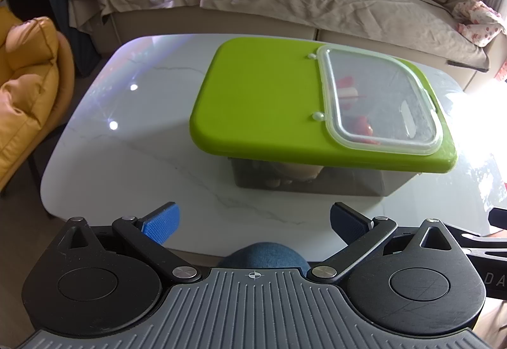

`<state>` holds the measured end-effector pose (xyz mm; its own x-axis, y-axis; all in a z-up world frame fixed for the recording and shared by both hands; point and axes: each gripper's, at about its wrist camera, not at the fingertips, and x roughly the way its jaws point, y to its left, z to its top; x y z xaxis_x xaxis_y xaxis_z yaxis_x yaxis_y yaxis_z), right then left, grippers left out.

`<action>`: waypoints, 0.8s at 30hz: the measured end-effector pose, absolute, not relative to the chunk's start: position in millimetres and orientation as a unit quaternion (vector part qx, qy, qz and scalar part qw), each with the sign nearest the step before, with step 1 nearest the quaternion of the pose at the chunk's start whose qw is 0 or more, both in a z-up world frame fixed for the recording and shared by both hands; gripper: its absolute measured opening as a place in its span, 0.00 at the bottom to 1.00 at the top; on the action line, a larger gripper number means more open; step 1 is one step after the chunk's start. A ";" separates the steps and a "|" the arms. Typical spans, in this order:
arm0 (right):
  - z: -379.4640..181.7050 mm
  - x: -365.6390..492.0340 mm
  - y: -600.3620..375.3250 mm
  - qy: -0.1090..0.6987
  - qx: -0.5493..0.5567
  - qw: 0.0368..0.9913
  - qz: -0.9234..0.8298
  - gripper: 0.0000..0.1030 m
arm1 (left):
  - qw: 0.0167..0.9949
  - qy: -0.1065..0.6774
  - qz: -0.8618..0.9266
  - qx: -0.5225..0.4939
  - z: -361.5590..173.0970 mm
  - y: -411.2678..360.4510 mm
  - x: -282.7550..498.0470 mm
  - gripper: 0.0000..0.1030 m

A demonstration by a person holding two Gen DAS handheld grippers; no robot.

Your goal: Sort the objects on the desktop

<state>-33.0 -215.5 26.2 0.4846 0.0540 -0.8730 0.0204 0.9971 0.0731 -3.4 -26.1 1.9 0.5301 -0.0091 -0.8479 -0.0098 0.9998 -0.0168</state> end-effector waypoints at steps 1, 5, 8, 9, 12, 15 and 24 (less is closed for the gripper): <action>26.4 -33.2 -215.9 0.508 0.037 0.861 0.010 1.00 | 0.875 0.485 0.000 -0.010 1.7 -26.0 -3.3 1.00; 26.3 -34.1 -216.4 0.508 0.036 0.861 0.010 1.00 | 0.874 0.485 0.000 -0.009 1.6 -25.8 -2.7 1.00; 26.9 -34.5 -217.1 0.508 0.036 0.860 0.010 1.00 | 0.874 0.485 0.000 -0.010 2.0 -25.7 -2.6 1.00; 26.9 -34.5 -216.9 0.508 0.036 0.860 0.010 1.00 | 0.874 0.486 0.000 -0.009 2.2 -25.7 -2.6 1.00; 26.7 -34.5 -217.0 0.509 0.035 0.860 0.011 1.00 | 0.874 0.486 0.000 -0.009 2.3 -25.5 -2.9 1.00; 26.3 -34.5 -216.3 0.510 0.035 0.859 0.011 1.00 | 0.874 0.485 0.000 -0.008 2.6 -25.8 -2.7 1.00; 26.2 -33.1 -216.3 0.511 0.034 0.859 0.012 1.00 | 0.881 0.474 0.000 0.006 4.0 -28.4 -3.7 1.00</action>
